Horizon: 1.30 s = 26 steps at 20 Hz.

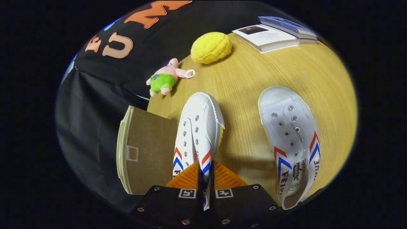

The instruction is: Open the storage box then place both shoes into the box .Put the left shoe in first, then the right shoe, with the right side of both shoes facing outward in a uniform manner.

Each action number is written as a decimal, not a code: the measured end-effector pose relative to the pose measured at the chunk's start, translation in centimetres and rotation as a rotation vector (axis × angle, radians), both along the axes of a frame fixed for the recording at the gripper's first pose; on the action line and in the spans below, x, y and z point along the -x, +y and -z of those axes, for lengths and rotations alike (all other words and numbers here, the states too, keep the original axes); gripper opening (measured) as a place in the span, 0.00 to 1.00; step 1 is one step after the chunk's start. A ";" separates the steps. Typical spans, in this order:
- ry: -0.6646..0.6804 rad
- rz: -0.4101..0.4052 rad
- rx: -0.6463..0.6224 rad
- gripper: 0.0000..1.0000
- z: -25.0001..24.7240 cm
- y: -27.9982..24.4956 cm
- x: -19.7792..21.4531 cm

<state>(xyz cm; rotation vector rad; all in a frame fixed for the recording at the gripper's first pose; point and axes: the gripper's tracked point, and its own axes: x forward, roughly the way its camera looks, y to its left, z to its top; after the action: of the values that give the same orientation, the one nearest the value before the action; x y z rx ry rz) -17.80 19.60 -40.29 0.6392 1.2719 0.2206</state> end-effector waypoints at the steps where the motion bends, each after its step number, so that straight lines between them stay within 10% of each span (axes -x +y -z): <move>1: -0.023 -0.002 -0.015 0.07 -1.4 0.6 -0.7; 11: -0.252 -0.133 -0.135 0.07 -13.5 10.1 -6.8; 26: -0.182 -0.526 -0.062 0.19 -9.1 22.6 -3.4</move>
<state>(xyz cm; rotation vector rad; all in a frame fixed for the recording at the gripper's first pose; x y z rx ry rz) -14.38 42.18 -31.17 0.3163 1.2397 0.7374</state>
